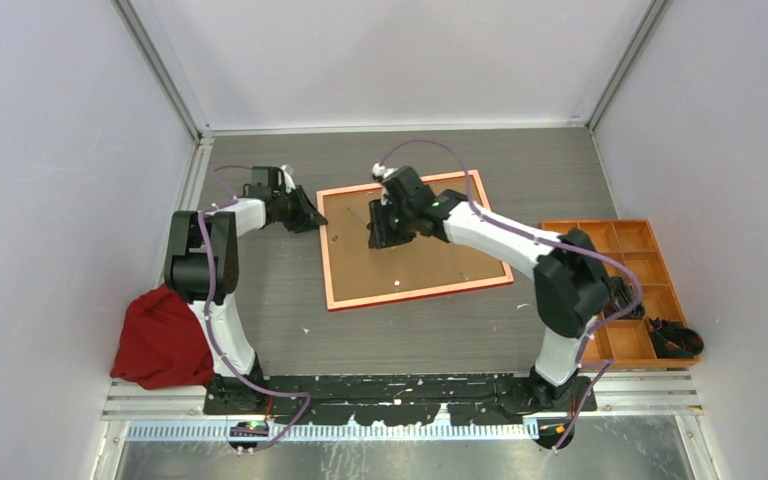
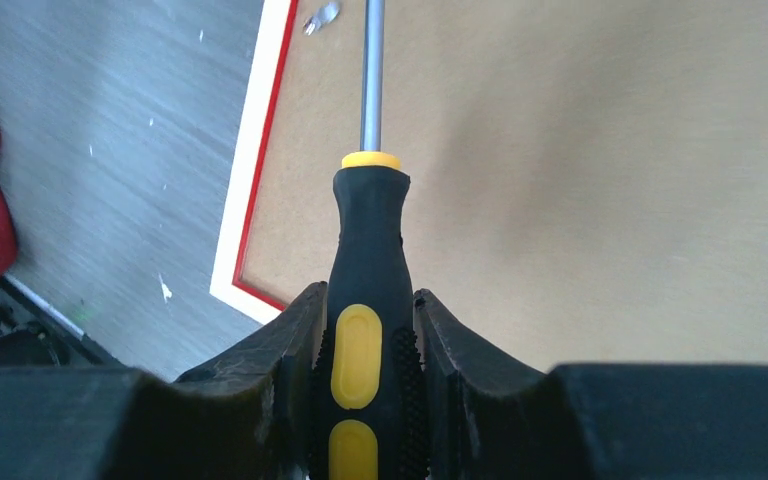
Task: Take the photo out of the frame
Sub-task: Place the screwdriver at the center of the board.
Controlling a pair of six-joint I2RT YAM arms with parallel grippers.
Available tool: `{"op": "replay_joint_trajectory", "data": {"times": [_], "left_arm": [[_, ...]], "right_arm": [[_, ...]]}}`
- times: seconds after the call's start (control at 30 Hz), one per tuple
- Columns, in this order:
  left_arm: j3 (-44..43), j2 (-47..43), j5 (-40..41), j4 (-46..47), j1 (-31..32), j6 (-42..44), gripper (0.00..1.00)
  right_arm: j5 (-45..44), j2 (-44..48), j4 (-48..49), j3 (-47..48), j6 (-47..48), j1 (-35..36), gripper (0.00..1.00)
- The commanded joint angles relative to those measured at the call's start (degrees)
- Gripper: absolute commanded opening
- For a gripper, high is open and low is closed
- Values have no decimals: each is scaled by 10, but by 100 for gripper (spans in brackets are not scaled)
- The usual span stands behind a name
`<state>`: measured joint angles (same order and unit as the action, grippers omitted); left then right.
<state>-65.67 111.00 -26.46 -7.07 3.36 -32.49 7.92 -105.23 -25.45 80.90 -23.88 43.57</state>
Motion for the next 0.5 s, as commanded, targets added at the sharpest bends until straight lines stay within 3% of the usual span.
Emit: {"op": "replay_joint_trajectory", "data": {"times": [0.0,0.13,0.47], "left_arm": [[11,17,-13,-55,-1,9,0],[4,16,-9,-68,-11,9,0],[-23,0,-8,-100,-31,14,0]], "right_arm": [[-74,102,13,-16,36,-56,0],[-156,149,33,-57,57,-130,1],[-156,161,11,-111,122,-337,1]]}}
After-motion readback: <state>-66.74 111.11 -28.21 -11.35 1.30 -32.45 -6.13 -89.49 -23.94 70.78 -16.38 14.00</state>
